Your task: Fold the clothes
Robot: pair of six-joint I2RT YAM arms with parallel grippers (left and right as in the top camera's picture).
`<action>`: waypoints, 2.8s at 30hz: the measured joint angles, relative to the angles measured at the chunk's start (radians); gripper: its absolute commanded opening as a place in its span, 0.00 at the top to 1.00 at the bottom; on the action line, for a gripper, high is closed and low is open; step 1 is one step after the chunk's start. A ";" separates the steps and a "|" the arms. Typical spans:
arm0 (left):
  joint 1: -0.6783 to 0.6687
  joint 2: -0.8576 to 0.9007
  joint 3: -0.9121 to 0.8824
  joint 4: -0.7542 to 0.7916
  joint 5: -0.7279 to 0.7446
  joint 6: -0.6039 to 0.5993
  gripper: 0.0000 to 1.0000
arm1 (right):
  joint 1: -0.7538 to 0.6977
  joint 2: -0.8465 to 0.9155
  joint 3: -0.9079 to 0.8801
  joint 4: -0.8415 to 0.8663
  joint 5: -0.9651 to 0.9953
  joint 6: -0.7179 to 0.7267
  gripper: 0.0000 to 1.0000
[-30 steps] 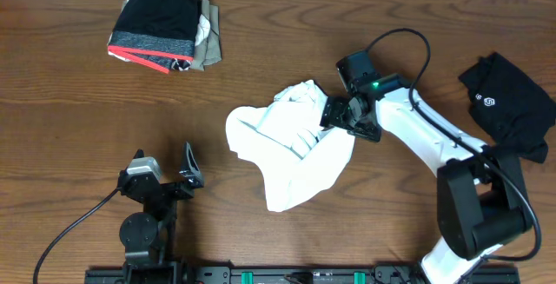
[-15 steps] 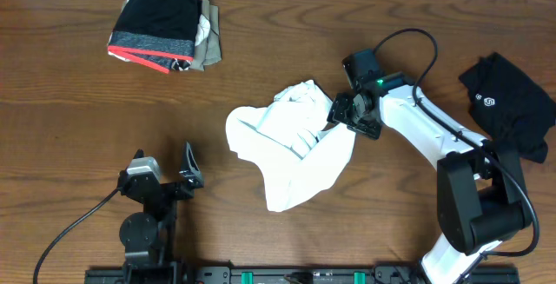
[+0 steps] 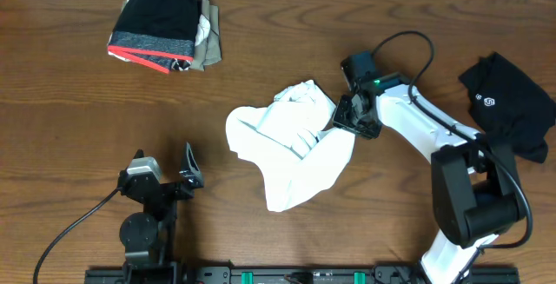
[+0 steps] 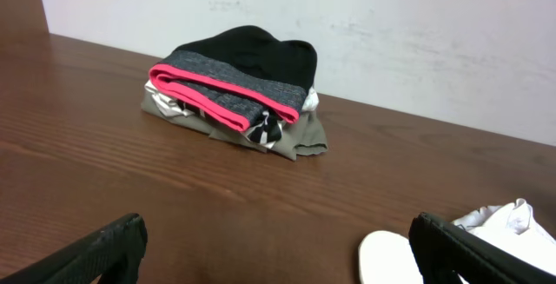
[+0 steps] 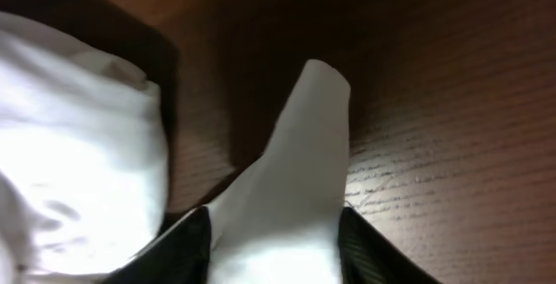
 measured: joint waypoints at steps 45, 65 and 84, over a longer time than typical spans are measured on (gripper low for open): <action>0.000 0.000 0.000 0.000 0.000 0.000 0.02 | 0.354 -0.262 -0.044 -0.673 0.254 0.288 0.91; 0.000 0.000 0.000 0.000 0.000 0.000 0.02 | 0.294 -0.262 -0.051 -0.610 0.325 0.306 0.85; 0.000 0.000 0.000 0.009 0.074 -0.104 0.02 | 0.292 -0.262 -0.051 -0.573 0.299 0.210 0.01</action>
